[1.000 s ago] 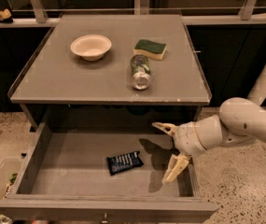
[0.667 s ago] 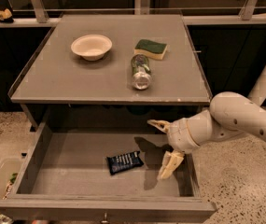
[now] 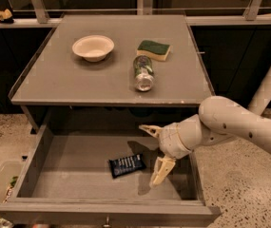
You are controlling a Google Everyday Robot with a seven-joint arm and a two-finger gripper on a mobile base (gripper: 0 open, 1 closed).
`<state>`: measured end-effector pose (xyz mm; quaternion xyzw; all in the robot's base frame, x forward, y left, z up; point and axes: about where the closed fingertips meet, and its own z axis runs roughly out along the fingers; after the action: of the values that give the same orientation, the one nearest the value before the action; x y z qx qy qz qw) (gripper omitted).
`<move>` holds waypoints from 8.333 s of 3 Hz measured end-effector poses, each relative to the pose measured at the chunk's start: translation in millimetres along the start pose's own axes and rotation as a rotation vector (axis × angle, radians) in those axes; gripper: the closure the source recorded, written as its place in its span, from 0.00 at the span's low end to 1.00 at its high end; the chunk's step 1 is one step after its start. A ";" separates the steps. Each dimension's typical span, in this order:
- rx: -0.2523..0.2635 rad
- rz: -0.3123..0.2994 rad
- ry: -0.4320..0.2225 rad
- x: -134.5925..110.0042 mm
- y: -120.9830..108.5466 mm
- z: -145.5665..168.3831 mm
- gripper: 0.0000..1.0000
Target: Pick rxbar blueberry from top drawer and place on counter
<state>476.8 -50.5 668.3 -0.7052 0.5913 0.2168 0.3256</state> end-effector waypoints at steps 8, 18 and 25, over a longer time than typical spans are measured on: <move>-0.178 0.024 -0.094 33.7 11.4 91.9 0.87; 0.212 -0.375 0.287 -192.7 -62.3 -112.4 1.00; 0.071 -0.468 0.152 -172.3 -227.1 -92.1 1.00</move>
Offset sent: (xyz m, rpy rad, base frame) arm 0.0153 0.0505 -0.1249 0.1646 0.1698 0.2187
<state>655.4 23.1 897.3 -0.8254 0.4416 0.0610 0.3462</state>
